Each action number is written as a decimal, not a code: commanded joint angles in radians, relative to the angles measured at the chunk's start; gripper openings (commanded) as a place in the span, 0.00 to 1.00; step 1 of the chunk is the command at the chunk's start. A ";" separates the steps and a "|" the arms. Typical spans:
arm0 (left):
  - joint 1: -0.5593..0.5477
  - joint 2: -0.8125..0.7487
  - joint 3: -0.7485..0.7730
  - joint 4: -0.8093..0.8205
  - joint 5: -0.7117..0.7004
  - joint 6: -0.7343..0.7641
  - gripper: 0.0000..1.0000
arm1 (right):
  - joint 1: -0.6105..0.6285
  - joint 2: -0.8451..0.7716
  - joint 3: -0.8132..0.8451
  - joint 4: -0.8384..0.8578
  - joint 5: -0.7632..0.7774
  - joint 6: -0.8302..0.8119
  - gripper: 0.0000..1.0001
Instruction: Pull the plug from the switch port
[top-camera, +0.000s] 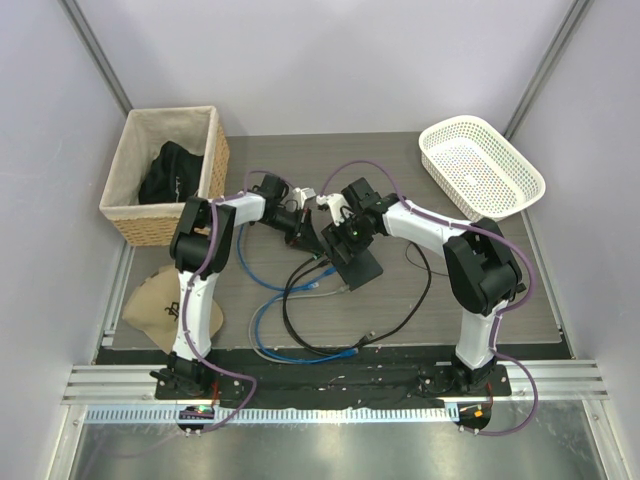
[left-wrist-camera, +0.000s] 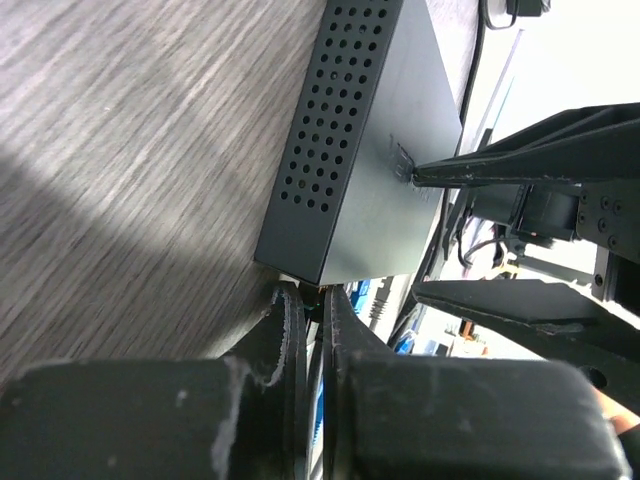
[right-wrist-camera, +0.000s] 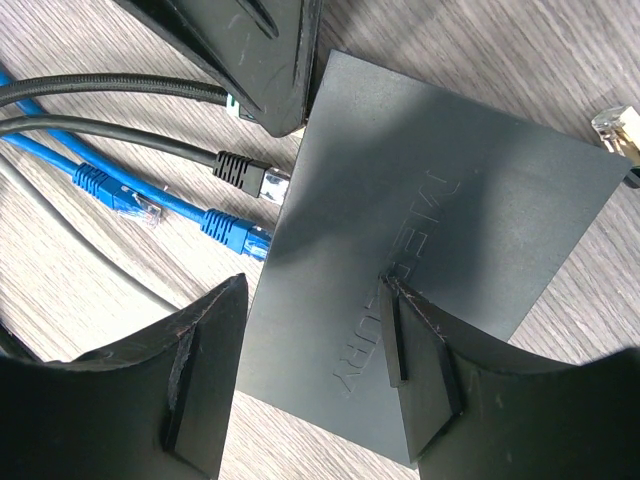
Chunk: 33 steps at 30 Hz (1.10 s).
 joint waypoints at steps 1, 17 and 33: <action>-0.024 0.094 -0.015 -0.108 -0.224 0.035 0.00 | 0.006 0.048 -0.015 -0.021 0.004 -0.003 0.63; -0.032 0.143 0.101 -0.362 -0.177 0.206 0.00 | 0.004 0.042 -0.053 -0.012 0.018 -0.023 0.63; -0.009 0.085 0.032 -0.311 -0.239 0.197 0.00 | 0.004 0.047 -0.073 -0.001 0.024 -0.037 0.63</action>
